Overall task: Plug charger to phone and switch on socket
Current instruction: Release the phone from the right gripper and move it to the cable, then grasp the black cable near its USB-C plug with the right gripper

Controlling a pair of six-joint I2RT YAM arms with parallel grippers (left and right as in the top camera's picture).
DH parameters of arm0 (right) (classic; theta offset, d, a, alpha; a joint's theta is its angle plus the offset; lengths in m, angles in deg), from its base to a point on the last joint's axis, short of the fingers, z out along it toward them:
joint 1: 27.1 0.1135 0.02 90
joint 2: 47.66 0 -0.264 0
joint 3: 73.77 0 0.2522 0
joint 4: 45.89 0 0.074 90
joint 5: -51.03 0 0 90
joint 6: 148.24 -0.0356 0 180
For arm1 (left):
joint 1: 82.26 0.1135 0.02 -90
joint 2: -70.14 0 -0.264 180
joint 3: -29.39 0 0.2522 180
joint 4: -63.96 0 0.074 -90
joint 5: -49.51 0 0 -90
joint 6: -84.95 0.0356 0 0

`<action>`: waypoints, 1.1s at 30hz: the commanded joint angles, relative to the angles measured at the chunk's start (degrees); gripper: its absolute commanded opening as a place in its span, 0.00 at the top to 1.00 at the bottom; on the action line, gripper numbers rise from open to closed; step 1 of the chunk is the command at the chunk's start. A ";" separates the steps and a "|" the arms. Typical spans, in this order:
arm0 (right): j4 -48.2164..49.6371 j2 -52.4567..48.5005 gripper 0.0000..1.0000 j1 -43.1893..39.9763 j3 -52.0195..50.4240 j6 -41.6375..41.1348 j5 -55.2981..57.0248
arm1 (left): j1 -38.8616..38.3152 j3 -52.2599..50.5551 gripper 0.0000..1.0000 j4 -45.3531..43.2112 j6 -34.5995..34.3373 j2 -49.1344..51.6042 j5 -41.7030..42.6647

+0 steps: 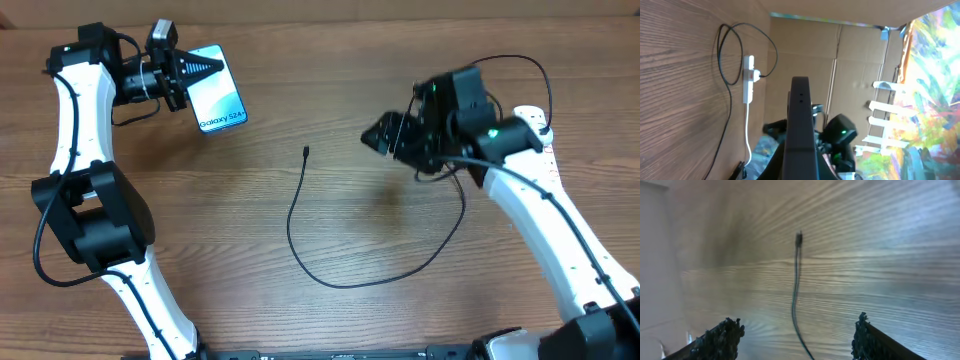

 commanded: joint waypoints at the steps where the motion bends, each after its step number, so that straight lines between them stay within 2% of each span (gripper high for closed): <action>1: -0.39 -5.88 0.28 0.52 6.03 1.92 -0.37 | 0.11 0.92 0.96 0.04 0.83 -0.24 3.76; 6: 0.94 -15.50 0.34 3.10 10.93 0.39 -2.78 | 0.11 0.92 0.96 0.04 0.83 -0.24 3.23; 8: 4.44 -20.52 0.36 4.96 11.61 -2.43 -3.63 | 0.09 0.92 0.96 0.04 0.81 -0.24 3.02; 16: 14.91 -31.50 0.41 7.06 11.58 -4.81 -13.81 | -0.15 0.92 0.96 0.11 0.63 -0.24 2.99; 22: 18.84 -36.35 0.53 8.13 11.58 -6.27 -14.71 | -0.15 0.92 0.96 1.18 0.61 -0.24 2.86; 33: 25.40 -41.22 0.67 10.49 11.52 -10.58 -12.81 | -0.15 0.92 0.96 2.71 0.66 -0.24 2.84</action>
